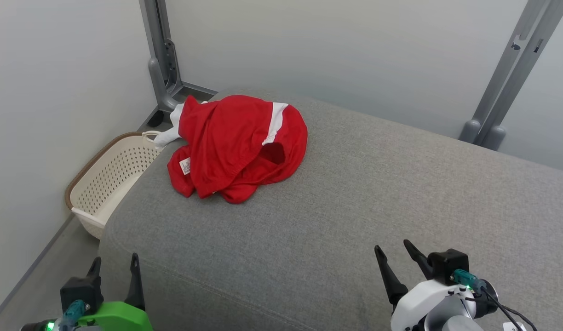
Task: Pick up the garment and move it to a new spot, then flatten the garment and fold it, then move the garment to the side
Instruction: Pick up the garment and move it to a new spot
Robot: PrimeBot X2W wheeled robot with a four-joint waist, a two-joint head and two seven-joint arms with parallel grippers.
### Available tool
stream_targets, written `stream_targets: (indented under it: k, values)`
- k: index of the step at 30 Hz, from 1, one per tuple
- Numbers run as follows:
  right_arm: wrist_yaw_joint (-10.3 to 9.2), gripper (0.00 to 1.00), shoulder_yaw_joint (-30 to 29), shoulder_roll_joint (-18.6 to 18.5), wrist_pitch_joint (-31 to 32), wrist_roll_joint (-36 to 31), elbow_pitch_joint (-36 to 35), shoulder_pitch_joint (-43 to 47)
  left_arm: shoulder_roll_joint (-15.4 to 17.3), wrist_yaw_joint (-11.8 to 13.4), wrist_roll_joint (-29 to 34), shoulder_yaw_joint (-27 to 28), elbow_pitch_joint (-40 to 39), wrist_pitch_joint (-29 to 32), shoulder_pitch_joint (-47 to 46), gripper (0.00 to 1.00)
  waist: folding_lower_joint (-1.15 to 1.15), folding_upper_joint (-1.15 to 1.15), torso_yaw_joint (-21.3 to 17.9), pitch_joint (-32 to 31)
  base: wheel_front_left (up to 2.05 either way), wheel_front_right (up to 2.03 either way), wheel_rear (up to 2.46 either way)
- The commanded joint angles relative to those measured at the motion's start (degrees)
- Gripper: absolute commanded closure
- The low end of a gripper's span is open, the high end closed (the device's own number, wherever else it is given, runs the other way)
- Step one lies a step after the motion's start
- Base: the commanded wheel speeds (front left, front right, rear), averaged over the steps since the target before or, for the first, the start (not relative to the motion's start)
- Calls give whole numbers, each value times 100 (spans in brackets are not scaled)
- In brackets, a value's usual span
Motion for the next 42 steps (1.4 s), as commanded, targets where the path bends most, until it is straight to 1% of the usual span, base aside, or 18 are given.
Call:
stream_targets:
  k: [1,3,6,11,15,18,23,27,31,35,40,42]
  values:
    - [0,0,15,-22,-34,15,15,-5,22,-38,-22,26,40,34,-111,0,0,0,-10,4,0,0,0]
    - [0,0,59,-24,-14,6,2,-13,40,-119,-91,12,148,167,-325,0,0,0,-53,32,0,0,0]
    - [0,0,125,-23,45,-80,-53,-38,33,-306,-166,-112,434,508,-785,0,0,0,-138,111,0,0,0]
    - [-1,0,156,-22,240,-285,-203,20,-179,-442,-514,-110,1069,1387,-1769,0,0,0,-327,324,0,0,0]
    - [0,0,185,-22,465,-546,-498,-38,-250,-556,-713,-93,1519,1991,-2553,0,0,0,-569,716,0,0,0]
    - [-1,0,232,-25,627,-756,-793,-160,-250,-595,-789,-70,1783,2278,-3093,0,0,0,-782,1084,0,0,0]
    - [-1,0,320,-24,858,-1046,-1362,-415,-267,-594,-822,-26,2143,2453,-3982,0,0,0,-1093,1730,0,0,0]
    - [-2,0,357,-24,972,-1139,-1721,-624,-240,-628,-855,41,2462,2481,-4569,0,0,0,-1355,2181,0,0,0]
    - [-1,0,478,-21,1015,-1173,-1957,-769,-168,-684,-869,59,2760,2517,-5034,0,0,0,-1572,2525,0,0,0]
    - [-1,0,616,-21,997,-1208,-2112,-841,-148,-713,-824,8,3097,2587,-5366,0,0,0,-1706,2763,0,0,0]
    - [-1,0,768,-40,1036,-1240,-2244,-873,-73,-579,-870,61,3475,2683,-5627,0,0,0,-1864,3059,0,0,0]
    - [-1,0,784,-51,1064,-1237,-2264,-862,5,-518,-835,56,3598,2760,-5690,0,0,0,-1903,3134,0,0,0]
